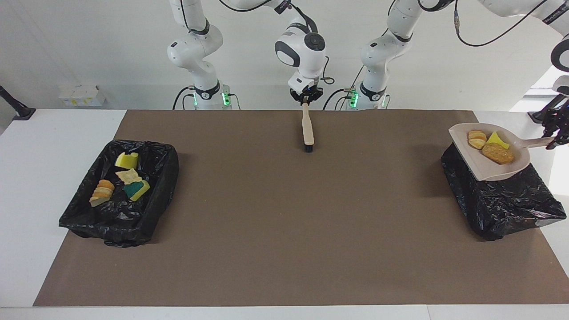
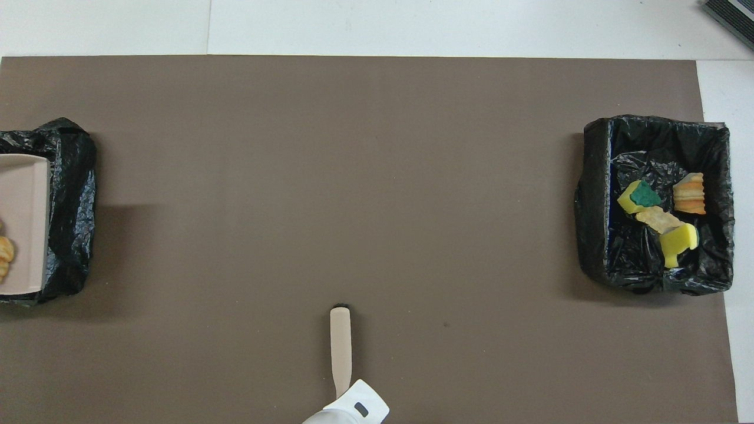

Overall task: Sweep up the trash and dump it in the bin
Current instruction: 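Tip the dustpan into the bin beside the left gripper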

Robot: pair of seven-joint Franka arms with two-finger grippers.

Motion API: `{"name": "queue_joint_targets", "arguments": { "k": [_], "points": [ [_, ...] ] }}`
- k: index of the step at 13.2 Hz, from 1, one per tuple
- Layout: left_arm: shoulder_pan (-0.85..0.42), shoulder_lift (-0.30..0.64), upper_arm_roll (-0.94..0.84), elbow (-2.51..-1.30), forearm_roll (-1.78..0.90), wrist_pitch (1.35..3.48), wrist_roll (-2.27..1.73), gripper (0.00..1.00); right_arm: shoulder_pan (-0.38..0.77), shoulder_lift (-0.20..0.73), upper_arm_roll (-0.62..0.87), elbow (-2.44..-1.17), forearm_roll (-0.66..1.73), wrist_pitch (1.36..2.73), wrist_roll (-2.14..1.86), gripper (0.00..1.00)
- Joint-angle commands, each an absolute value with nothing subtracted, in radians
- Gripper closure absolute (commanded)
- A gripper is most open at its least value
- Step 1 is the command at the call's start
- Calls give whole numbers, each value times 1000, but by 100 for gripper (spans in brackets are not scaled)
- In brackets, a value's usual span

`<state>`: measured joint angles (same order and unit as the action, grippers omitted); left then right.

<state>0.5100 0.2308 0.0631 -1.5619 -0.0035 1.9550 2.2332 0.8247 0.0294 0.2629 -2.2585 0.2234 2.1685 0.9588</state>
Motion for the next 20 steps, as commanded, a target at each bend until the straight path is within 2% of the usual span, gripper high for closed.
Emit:
{"name": "queue_joint_targets", "arguments": {
  "k": [1,3,6,9,11,13,15,18,20],
  "points": [
    [520,310,54,-1440,41,1989,2240,100,784,49,262,-2234,225,2177,933,2],
    [509,319,55,-1442,134,2064,2189,100,714,17,264,-2220,224,2155,933,0],
    [491,322,55,-1442,302,2079,2021,100,602,-108,259,-2204,224,2074,931,0],
    [435,295,54,-1451,558,2004,1838,100,487,-175,250,-2102,198,1860,836,0],
    [385,266,54,-1495,723,1970,1757,100,360,-186,245,-1984,190,1742,755,0],
    [353,204,54,-1598,860,1965,1614,100,217,-183,247,-1875,190,1659,662,0],
    [296,170,54,-1644,983,1924,1519,100,106,-169,247,-1795,180,1603,570,0],
    [232,160,54,-1644,1165,1809,1458,100,29,-95,249,-1643,37,1514,485,0],
    [187,158,54,-1640,1239,1722,1419,100,-6,-8,249,-1527,23,1435,446,0]
  ]
}}
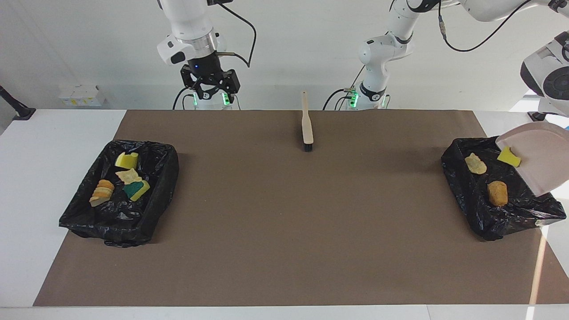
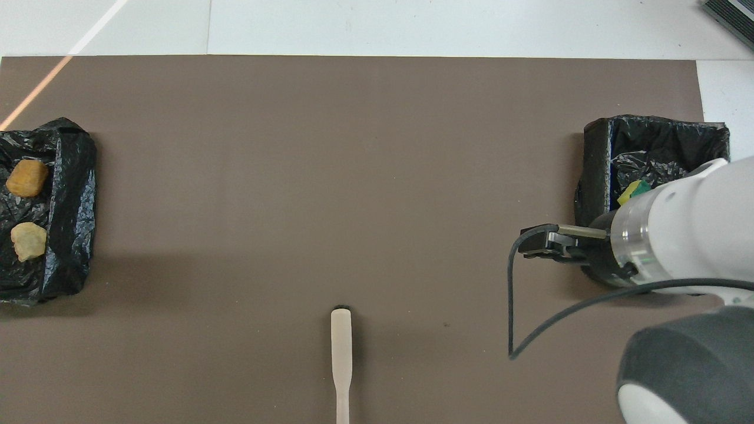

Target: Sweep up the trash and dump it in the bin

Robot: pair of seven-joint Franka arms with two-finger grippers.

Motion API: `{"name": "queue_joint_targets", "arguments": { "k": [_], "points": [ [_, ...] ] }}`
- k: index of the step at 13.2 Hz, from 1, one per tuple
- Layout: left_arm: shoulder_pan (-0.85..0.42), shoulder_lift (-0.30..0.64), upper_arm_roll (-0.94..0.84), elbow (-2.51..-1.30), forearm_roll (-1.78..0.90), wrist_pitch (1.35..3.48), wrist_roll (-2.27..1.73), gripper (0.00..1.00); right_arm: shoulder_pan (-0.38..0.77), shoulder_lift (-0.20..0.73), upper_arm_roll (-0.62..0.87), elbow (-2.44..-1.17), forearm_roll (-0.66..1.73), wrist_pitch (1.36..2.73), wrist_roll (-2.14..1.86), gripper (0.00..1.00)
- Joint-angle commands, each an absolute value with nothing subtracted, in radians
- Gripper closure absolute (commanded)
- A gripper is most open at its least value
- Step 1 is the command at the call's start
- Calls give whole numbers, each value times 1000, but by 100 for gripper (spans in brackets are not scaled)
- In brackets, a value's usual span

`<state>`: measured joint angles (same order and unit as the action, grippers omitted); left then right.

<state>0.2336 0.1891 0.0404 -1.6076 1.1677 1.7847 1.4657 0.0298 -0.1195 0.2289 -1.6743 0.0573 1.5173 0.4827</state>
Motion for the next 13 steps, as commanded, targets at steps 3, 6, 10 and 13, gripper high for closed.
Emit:
{"name": "queue_joint_targets", "arguments": {
  "k": [3,6,10,13],
  "points": [
    [172,123,48,-1637,1249,1710,1425,100,-21,48,249,-1433,-33,1390,424,0],
    [106,107,41,-1635,1210,1680,1419,100,-23,49,249,-1433,-58,1397,380,0],
    [35,107,41,-1634,952,1654,1344,100,-23,49,247,-1437,-46,1407,379,0],
    [40,109,41,-1634,763,1690,1333,100,-41,49,244,-1440,-35,1416,379,0]
  ]
}}
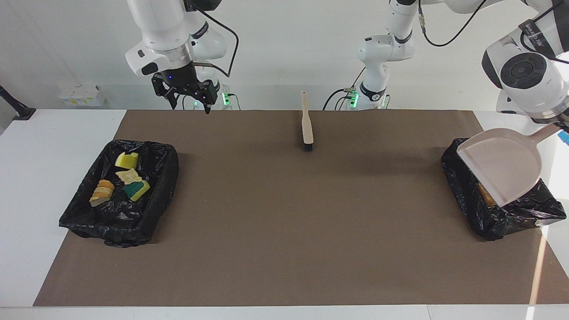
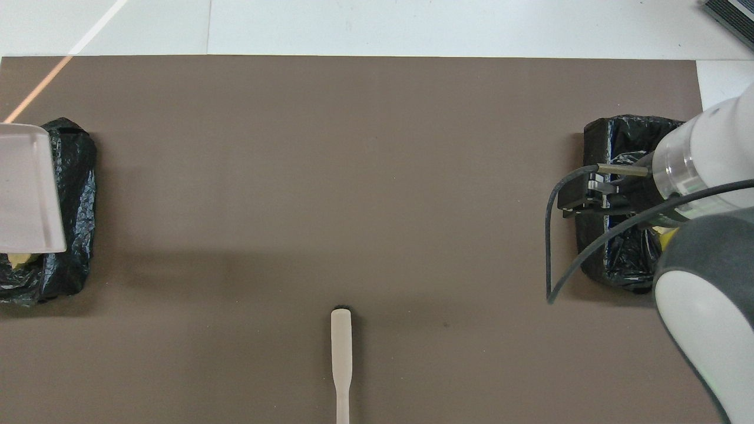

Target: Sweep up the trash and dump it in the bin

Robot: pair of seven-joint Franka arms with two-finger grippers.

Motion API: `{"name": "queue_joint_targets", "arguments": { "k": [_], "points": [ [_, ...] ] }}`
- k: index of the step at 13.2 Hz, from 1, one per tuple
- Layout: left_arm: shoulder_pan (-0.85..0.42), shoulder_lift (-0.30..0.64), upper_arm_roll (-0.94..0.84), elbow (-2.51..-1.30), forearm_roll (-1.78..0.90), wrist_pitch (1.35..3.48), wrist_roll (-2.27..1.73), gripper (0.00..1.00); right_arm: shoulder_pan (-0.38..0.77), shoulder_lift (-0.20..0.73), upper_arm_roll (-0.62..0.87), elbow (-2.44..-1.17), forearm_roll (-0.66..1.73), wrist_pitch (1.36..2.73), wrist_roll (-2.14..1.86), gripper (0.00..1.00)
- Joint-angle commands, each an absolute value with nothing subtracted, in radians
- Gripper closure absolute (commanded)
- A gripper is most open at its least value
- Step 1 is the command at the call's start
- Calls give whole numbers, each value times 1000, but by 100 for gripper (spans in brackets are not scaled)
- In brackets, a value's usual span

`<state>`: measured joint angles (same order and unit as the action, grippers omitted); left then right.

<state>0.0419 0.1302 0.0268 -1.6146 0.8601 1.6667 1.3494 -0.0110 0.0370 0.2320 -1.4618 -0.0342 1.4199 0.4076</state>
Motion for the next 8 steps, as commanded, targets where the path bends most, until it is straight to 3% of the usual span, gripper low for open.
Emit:
{"name": "queue_joint_targets", "arguments": {
  "k": [1,8],
  "points": [
    [47,107,41,-1640,689,1706,1332,100,-43,49,242,-1442,-34,1428,380,0],
    [-6,147,41,-1706,329,1766,1041,100,-74,60,242,-1442,9,1447,310,0]
  ]
}}
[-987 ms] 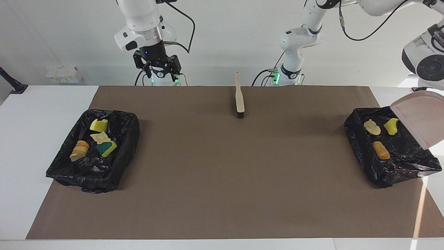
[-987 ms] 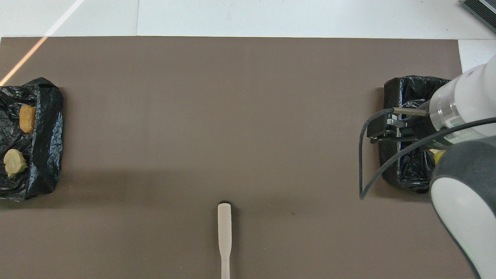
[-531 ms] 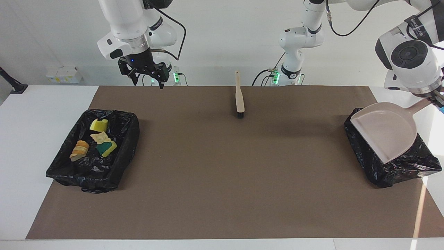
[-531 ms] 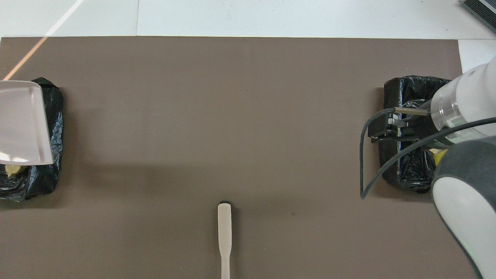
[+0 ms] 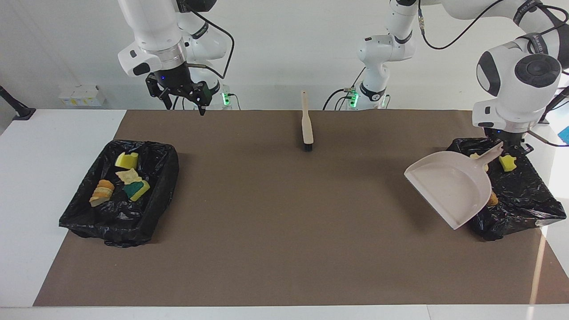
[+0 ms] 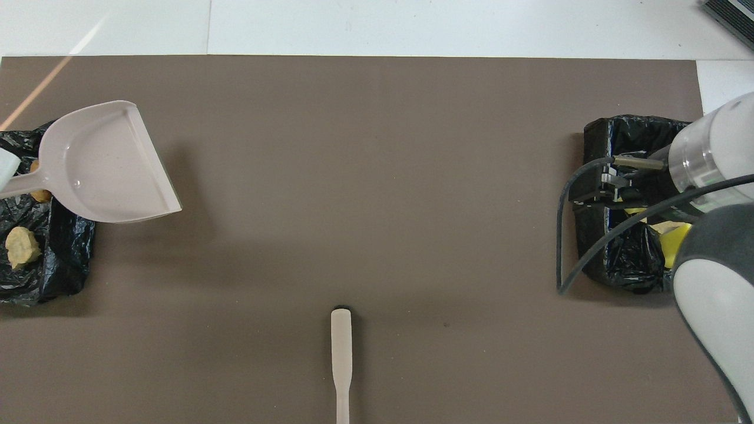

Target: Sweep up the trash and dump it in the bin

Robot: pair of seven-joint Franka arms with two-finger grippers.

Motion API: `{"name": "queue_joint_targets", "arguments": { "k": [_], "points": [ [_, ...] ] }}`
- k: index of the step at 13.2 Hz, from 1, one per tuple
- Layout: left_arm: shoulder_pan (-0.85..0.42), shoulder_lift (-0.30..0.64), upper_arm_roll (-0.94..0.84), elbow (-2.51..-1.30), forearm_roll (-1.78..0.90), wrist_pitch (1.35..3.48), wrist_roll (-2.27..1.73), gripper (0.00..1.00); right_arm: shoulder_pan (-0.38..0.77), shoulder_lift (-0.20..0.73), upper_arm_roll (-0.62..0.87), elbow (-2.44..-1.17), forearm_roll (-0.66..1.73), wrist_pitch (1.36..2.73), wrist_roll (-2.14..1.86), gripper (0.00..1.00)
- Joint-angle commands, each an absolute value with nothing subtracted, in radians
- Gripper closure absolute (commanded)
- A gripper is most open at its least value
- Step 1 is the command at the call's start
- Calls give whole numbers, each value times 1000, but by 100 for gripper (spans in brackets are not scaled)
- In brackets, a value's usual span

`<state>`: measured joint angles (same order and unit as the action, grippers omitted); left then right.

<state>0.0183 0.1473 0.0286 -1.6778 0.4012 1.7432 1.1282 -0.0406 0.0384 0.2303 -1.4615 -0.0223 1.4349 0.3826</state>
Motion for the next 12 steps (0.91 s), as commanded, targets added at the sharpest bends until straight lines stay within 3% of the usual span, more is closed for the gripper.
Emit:
{"name": "queue_joint_targets", "arguments": {
  "k": [1,12],
  "points": [
    [-9,155,41,-1710,283,1766,941,100,-75,60,241,-1442,11,1460,258,0],
    [-343,273,41,-1710,37,1902,-4,100,-94,57,241,-1442,15,1468,221,0]
  ]
}}
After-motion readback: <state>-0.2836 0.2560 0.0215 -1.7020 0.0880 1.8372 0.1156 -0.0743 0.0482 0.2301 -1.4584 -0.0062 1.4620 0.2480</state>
